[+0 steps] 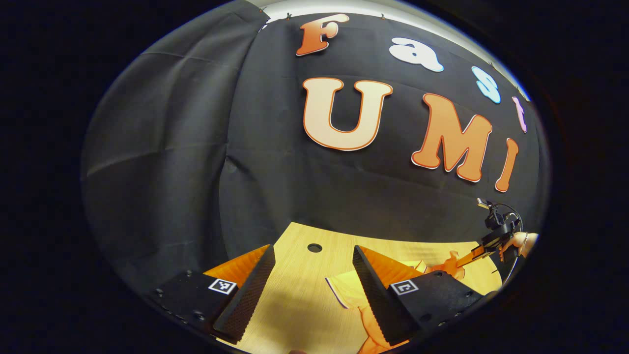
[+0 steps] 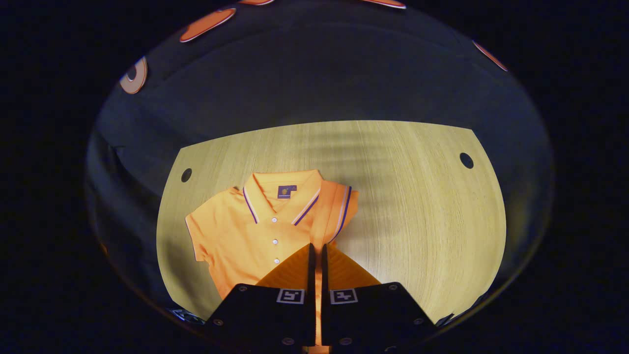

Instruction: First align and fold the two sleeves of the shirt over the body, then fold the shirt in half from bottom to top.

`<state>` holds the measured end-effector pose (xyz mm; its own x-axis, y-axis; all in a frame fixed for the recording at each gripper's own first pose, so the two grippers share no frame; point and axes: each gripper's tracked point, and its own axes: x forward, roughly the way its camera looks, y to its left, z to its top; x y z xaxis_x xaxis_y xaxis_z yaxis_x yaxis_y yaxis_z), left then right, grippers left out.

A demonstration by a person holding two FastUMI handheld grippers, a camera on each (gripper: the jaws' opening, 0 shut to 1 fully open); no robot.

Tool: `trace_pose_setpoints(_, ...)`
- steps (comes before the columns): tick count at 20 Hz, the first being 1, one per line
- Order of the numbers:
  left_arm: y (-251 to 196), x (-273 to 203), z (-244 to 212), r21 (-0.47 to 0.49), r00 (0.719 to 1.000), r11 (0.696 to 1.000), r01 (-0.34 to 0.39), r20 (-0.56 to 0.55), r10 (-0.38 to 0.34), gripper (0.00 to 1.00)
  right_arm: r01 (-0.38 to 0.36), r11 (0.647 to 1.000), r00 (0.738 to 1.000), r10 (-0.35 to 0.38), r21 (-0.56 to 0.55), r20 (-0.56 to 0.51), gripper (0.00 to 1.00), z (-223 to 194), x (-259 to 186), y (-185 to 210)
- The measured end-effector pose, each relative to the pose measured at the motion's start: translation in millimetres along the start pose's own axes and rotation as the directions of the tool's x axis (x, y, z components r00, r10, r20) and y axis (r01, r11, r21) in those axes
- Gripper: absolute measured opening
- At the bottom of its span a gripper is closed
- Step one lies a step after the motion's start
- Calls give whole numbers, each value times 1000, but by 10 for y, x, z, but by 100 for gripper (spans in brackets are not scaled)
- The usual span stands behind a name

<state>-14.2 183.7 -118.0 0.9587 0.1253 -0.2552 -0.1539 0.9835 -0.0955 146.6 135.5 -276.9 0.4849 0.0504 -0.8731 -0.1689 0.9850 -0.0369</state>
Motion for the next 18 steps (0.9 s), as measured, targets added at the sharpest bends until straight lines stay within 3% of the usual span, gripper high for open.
trace_pose_setpoints(7, 361, -26, -11, -20, 999, 999, -32, -17, 31, 98, -55, 998, 997, 53, -36, -54, 5, -144, 180, 534)
trace_pose_setpoints(14, 458, 27, -83, -20, 999, 999, -38, -34, 37, 98, -99, 995, 993, 97, -26, -66, 5, -190, 261, 784)
trace_pose_setpoints(16, 446, 32, -86, -25, 999, 999, -36, -38, 35, 98, -146, 989, 987, 144, -21, -75, 5, -210, 228, 914)
trace_pose_setpoints(17, 433, 39, -95, -29, 999, 999, -33, -42, 32, 98, -169, 986, 983, 167, -15, -75, 17, -212, 209, 976)
trace_pose_setpoints(18, 408, 40, -119, -33, 998, 999, -31, -47, 29, 98, -192, 981, 979, 190, -11, -72, 18, -205, 191, 1037)
